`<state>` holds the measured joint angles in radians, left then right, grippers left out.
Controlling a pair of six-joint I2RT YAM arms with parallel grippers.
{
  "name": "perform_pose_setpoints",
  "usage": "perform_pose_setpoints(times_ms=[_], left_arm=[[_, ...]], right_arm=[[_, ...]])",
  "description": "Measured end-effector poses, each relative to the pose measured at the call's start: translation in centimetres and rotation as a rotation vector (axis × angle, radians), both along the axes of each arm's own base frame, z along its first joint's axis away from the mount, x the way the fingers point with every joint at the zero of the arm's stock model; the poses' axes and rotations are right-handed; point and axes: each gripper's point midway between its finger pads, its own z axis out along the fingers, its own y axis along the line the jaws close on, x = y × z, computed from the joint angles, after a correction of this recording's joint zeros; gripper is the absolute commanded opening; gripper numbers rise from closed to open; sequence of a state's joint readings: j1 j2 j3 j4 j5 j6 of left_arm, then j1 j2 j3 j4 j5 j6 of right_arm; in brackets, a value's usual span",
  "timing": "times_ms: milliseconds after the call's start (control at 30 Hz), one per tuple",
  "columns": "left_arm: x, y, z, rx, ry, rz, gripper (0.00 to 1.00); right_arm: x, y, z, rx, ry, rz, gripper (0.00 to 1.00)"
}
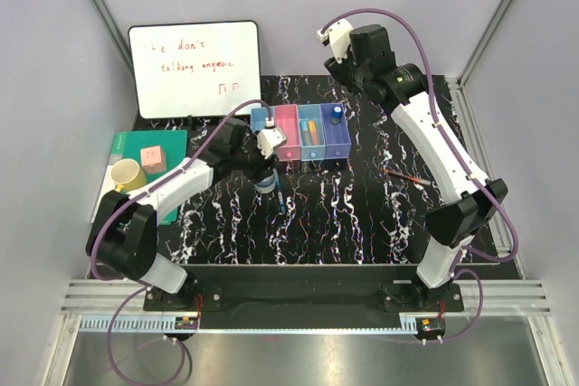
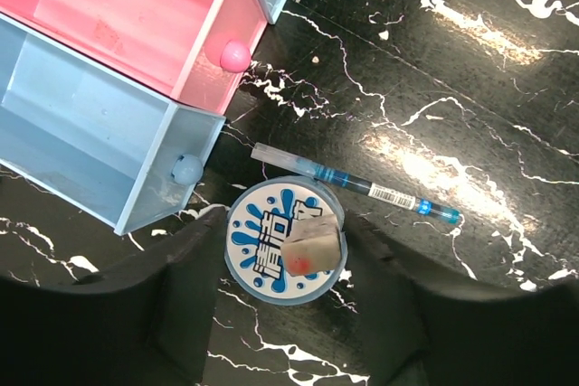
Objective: Sort the stationery into containers
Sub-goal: Pick up the stationery from the center of the board, then place the stationery in the storage box.
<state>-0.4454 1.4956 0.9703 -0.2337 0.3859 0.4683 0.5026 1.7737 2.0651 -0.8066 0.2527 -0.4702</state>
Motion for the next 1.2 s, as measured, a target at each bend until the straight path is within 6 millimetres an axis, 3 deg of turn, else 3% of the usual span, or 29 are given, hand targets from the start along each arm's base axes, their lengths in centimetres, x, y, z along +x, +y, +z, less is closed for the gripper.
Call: perform_pose_setpoints(times_ms=[100,233,333,567,933,1200], left_arm=[[0.1,0.0,0.0,0.002,-0.003,0.001,0.43],[0.1,0.0,-0.2,0.000,0.004,0.003,0.12],[0.1,-0.1,-0.1,0.001,0.000,-0.002,0.00],[0.3,-0.2,0.5,-0.001,-0.002,0.000,0.00],[3.7,-0.6,5.7,-0.013,-0.147,0.038,0.00],[7.7,1.0,4.9,0.054,-0.195,0.110,0.00]], right_arm=[[0.0,0.0,0.0,0.003,0.001,-0.001,0.58],[0.0,0.0,0.0,0.005,0.002,-0.003,0.57],[0.0,0.0,0.0,0.006,0.001,-0.003,0.57],[0.0,0.0,0.0,0.006,0.002,-0.003,0.57],[0.0,0.0,0.0,0.006,0.001,-0.003,0.58],[0.0,0.0,0.0,0.006,0.001,-0.004,0.57]])
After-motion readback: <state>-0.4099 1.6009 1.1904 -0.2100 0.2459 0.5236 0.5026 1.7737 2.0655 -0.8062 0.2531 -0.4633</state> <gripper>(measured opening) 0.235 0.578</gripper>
